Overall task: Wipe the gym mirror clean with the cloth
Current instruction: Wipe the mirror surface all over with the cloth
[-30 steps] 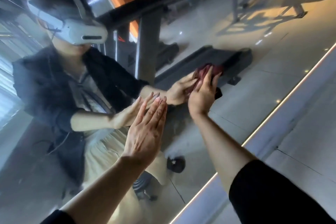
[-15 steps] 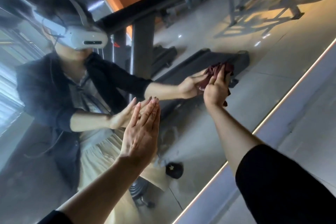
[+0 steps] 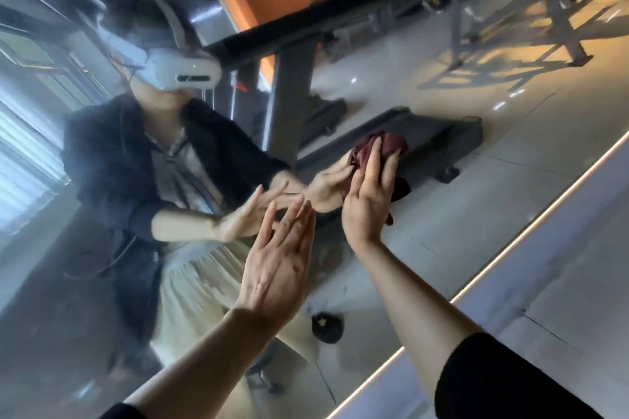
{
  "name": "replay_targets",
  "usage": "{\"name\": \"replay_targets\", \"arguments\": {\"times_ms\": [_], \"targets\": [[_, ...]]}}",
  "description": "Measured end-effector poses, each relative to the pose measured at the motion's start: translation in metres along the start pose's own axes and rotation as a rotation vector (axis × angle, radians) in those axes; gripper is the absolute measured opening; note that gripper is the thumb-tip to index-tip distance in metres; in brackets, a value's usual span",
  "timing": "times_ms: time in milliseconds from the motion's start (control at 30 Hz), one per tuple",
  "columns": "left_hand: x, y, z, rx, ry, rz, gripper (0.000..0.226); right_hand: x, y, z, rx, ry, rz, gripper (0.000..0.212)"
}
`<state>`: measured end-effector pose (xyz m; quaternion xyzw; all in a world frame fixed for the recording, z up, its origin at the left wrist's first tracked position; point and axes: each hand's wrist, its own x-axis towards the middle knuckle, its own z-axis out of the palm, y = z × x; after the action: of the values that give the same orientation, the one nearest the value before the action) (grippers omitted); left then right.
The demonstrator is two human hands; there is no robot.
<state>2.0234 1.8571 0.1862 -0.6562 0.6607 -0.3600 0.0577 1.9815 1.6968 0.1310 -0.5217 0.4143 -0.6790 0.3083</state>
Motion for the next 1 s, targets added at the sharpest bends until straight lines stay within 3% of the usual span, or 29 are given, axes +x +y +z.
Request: {"name": "replay_targets", "arguments": {"times_ms": [100, 167, 333, 433, 600, 700, 833, 933, 1000], "targets": [[-0.037, -0.023, -0.008, -0.122, 0.057, -0.134, 0.049, -0.094, -0.029, 0.004, 0.006, -0.257, -0.324, 0.048], [-0.062, -0.038, -0.011, -0.127, 0.097, -0.175, 0.049, -0.083, -0.032, 0.003, -0.015, -0.272, -0.421, 0.049], [-0.111, -0.079, -0.024, -0.11, 0.145, -0.282, 0.053, -0.01, -0.084, 0.034, -0.015, 0.07, 0.038, 0.051], [-0.14, -0.108, -0.027, -0.112, 0.209, -0.316, 0.051, -0.09, -0.121, 0.054, -0.049, 0.035, -0.264, 0.047], [-0.194, -0.139, -0.024, -0.132, 0.293, -0.379, 0.053, -0.238, -0.12, 0.053, -0.154, -0.306, -0.72, 0.051], [-0.236, -0.152, -0.024, -0.108, 0.308, -0.411, 0.052, -0.215, -0.141, 0.054, -0.175, -0.249, -0.731, 0.047], [-0.281, -0.165, -0.022, -0.07, 0.291, -0.458, 0.055, -0.179, -0.21, 0.082, -0.061, -0.019, -0.398, 0.056], [-0.315, -0.176, -0.022, -0.083, 0.293, -0.547, 0.052, -0.231, -0.232, 0.095, -0.085, -0.093, -0.603, 0.051], [-0.335, -0.185, -0.026, -0.096, 0.305, -0.609, 0.052, -0.292, -0.218, 0.096, -0.119, -0.271, -0.827, 0.049]]}}
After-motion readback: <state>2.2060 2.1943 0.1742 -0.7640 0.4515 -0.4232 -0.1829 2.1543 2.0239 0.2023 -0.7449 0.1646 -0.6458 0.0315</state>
